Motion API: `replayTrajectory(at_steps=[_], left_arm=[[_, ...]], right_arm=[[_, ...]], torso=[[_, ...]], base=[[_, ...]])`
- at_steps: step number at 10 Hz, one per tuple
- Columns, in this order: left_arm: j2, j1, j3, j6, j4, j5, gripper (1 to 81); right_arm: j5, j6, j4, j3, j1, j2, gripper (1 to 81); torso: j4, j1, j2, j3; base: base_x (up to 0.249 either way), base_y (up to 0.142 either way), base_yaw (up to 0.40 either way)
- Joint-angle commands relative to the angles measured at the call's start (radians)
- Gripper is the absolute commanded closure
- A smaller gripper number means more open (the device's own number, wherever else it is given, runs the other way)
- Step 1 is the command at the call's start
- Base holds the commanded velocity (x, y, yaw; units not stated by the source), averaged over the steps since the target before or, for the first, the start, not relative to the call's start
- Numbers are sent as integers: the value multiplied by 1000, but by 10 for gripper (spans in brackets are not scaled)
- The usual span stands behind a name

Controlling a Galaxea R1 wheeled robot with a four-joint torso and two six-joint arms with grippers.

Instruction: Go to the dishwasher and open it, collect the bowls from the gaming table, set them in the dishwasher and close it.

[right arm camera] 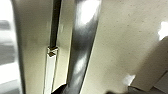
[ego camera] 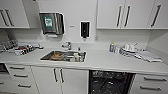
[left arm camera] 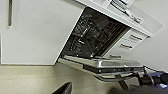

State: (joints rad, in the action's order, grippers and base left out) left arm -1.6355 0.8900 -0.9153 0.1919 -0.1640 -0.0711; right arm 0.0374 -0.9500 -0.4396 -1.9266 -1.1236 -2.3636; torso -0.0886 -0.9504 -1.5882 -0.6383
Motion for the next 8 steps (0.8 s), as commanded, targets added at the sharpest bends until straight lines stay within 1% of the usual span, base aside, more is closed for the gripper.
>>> replayTrajectory(at_steps=[1, 3, 4, 5, 6, 8], left_arm=[[35, -82, 23, 3, -8, 8, 10], [22, -79, 16, 3, -6, 30, 10], [14, -67, 10, 3, -6, 30, 10], [-10, -33, -15, 1, -8, 33, 10], [-50, 10, -66, 1, -9, 39, 10], [-163, 144, -224, -2, -14, 31, 10]], right_arm=[[133, 2, 1, -6, 44, 28, 10], [133, 8, 7, 3, 55, 39, 10], [134, 33, 33, 20, 63, 53, 10], [136, 68, 72, 23, 63, 56, 10], [139, 112, 129, 20, 61, 54, 10], [140, 232, 272, 49, 46, 56, 10]], torso=[[0, 0, 0, 0], [0, 1, 0, 0], [0, 1, -1, 0], [0, 1, 0, 0], [0, 1, 0, 0], [0, 1, 0, 0]], base=[[-73, 0, 0], [0, 0, 0], [0, 0, 0], [0, 0, 0], [0, 0, 0], [0, 0, 0]])
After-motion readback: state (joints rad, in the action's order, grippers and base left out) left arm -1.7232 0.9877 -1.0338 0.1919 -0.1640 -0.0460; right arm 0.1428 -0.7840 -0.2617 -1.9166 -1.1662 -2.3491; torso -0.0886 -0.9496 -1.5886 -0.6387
